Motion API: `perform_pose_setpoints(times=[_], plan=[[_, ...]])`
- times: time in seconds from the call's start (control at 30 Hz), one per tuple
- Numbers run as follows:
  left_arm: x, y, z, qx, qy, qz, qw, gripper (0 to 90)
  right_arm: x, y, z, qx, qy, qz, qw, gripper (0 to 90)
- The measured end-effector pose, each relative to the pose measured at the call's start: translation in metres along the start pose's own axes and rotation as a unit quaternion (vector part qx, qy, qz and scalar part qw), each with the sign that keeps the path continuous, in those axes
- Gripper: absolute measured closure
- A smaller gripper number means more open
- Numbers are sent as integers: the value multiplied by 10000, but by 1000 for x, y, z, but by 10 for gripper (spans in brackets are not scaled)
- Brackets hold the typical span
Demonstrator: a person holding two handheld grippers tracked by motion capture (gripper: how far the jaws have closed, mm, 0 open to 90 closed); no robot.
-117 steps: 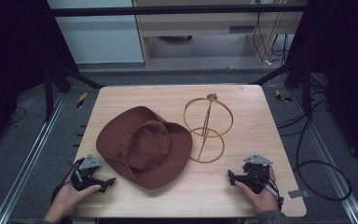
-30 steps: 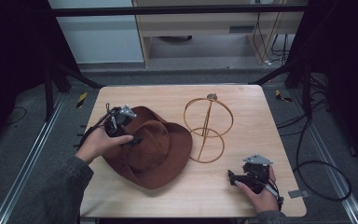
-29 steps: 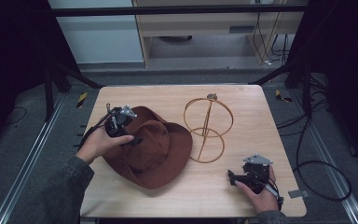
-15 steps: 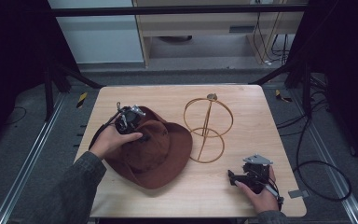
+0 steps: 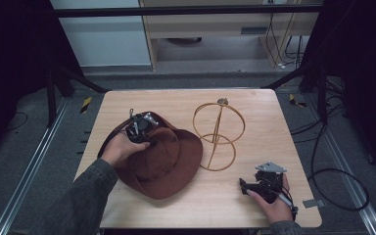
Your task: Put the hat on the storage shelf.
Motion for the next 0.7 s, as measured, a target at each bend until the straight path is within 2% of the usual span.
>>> perform_pose_setpoints(times=[0.03, 0.1, 0.43, 0.7], plan=[[0, -1, 0, -12, 6, -10, 10000, 878, 0, 0, 0, -1, 0, 0, 10000, 7], [-1, -6, -1, -29, 12, -44, 10000, 883, 0, 0, 0, -1, -1, -3, 10000, 7], [-3, -38, -2, 81, 148, -297, 9994, 886, 0, 0, 0, -1, 1, -3, 10000, 7], [-11, -69, 4, 213, 84, -562, 9982, 887, 0, 0, 0, -4, -3, 0, 10000, 7]])
Point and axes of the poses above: each handheld gripper's, and its own axes: y roughly forward along the jaws, x roughly out of its top, z roughly to its left, the point moved 7 cm from there along y, roughly forward along the jaws, and after that the axes turned 6 degrees about x, right-handed, at the moved point
